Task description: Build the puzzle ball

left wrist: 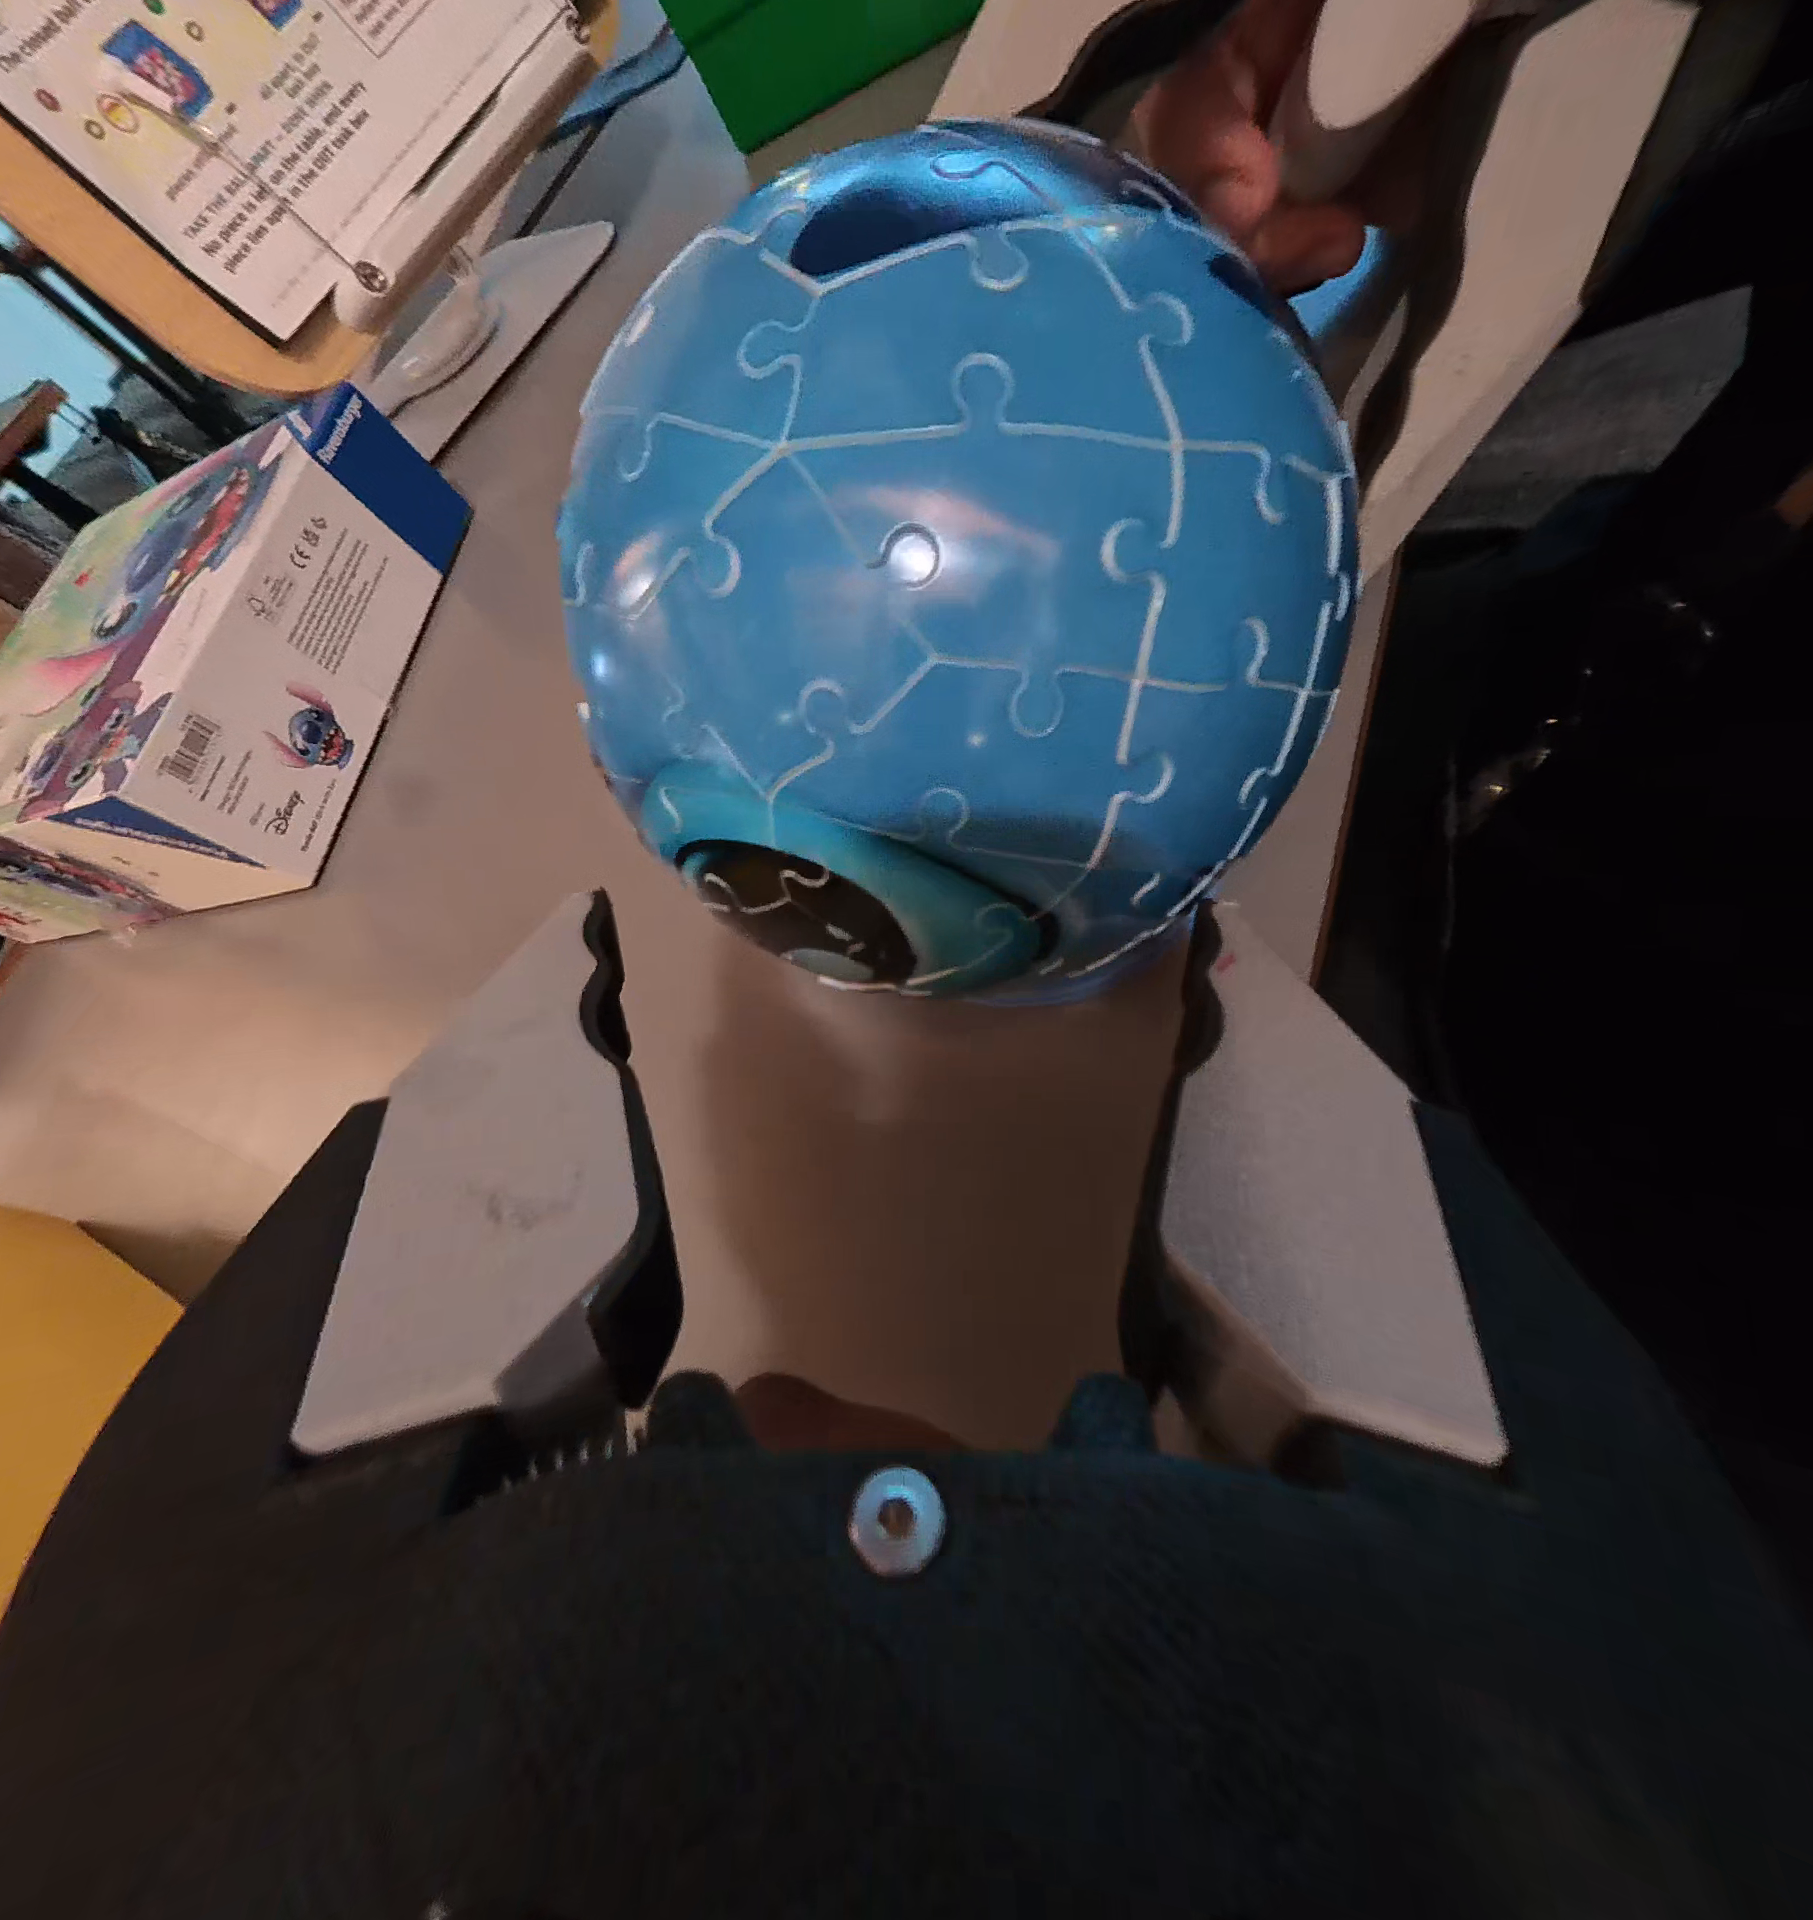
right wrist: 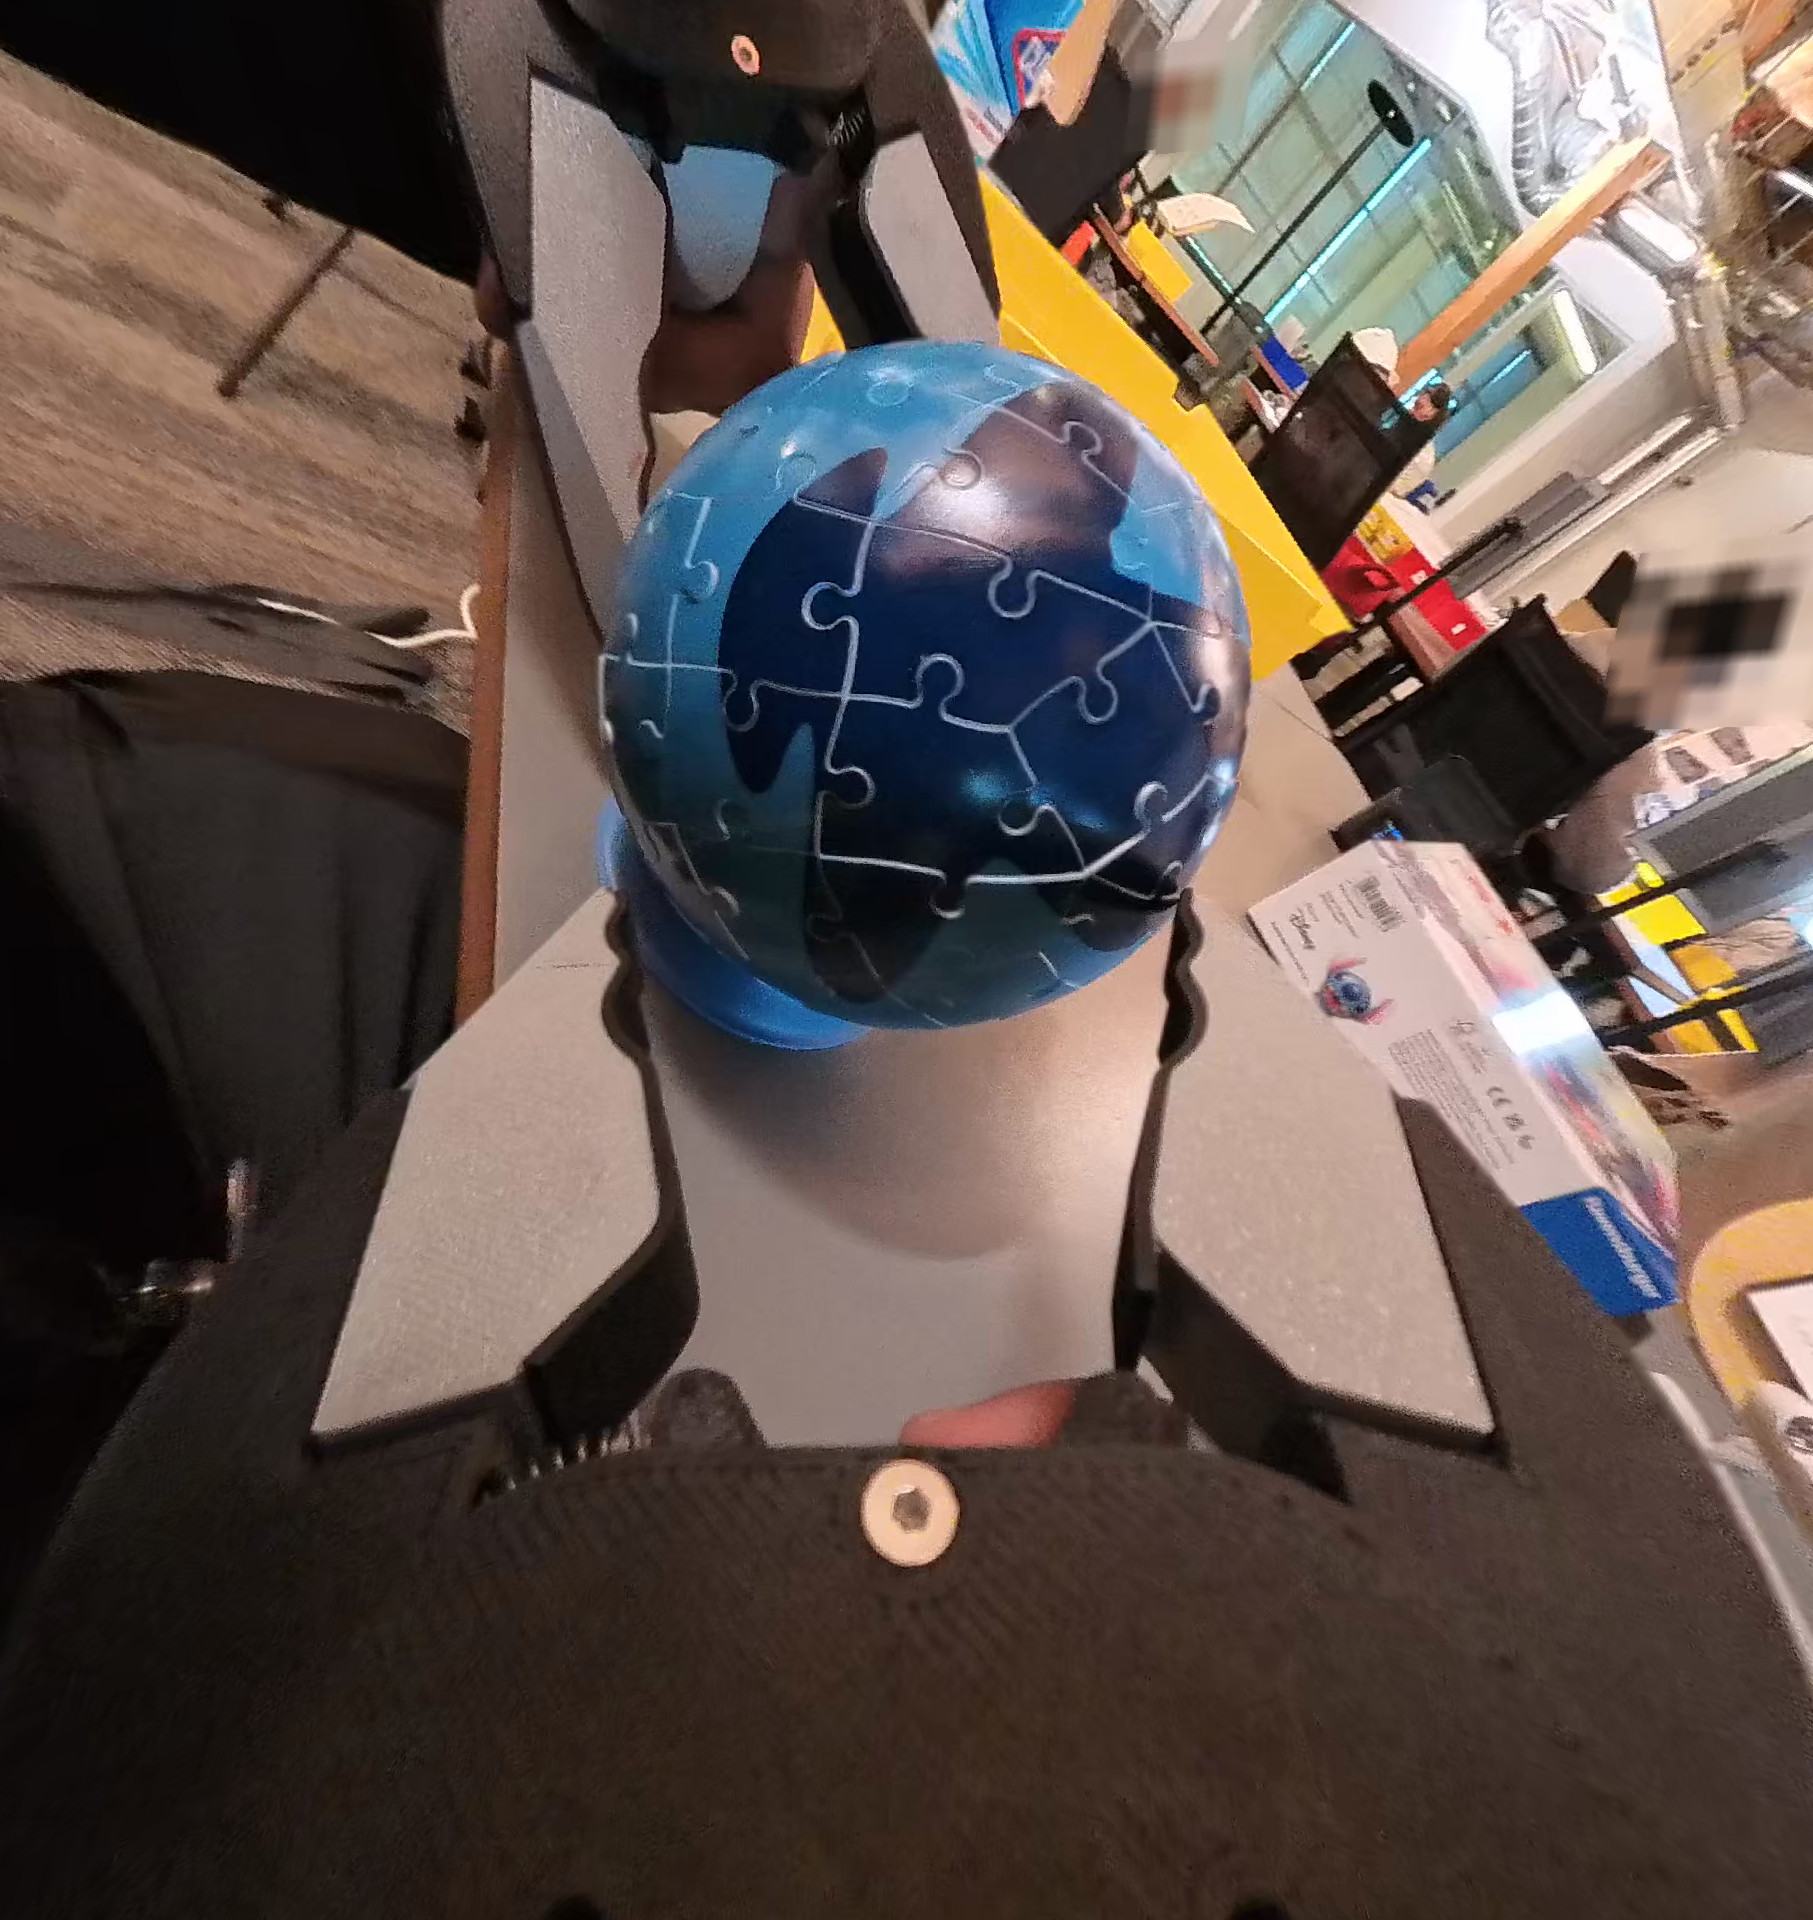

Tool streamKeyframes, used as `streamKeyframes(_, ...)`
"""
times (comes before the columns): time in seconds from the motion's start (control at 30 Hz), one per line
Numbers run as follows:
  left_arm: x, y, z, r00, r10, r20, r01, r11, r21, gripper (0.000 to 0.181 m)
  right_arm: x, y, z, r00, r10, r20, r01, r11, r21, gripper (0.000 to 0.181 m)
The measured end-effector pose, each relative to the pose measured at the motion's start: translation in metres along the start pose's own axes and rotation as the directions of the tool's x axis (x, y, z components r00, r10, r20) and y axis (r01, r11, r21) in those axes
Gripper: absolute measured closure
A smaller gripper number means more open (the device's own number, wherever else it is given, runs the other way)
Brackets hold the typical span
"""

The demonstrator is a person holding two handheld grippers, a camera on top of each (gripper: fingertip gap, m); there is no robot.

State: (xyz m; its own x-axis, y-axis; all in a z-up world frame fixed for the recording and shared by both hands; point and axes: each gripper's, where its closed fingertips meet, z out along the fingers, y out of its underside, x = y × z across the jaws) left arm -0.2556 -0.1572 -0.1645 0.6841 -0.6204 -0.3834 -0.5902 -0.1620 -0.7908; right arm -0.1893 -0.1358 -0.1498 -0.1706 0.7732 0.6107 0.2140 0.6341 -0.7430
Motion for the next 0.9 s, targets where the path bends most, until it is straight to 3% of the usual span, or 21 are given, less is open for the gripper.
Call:
streamKeyframes(0.23, 0.002, -0.001, -0.001, 0.999, -0.023, -0.041, 0.024, 0.999, 0.04, 0.085, 0.006, -0.004, 0.009, 0.998, 0.064, -0.026, -0.065, 0.998, -0.017, 0.083)
streamKeyframes(0.43, -0.003, -0.008, -0.016, 0.974, -0.104, -0.202, 0.12, 0.991, 0.067, 0.086, 0.008, -0.024, 0.01, 0.975, 0.221, -0.013, -0.221, 0.975, 0.036, 0.083)
streamKeyframes(0.63, -0.005, -0.006, -0.027, 0.934, -0.132, -0.332, 0.138, 0.99, -0.005, 0.086, 0.003, -0.031, 0.012, 0.931, 0.365, -0.001, -0.365, 0.93, 0.054, 0.087)
streamKeyframes(0.9, -0.003, -0.005, -0.027, 0.922, -0.093, -0.376, 0.078, 0.995, -0.056, 0.085, -0.011, -0.028, 0.01, 0.931, 0.365, 0.007, -0.365, 0.931, 0.015, 0.08)
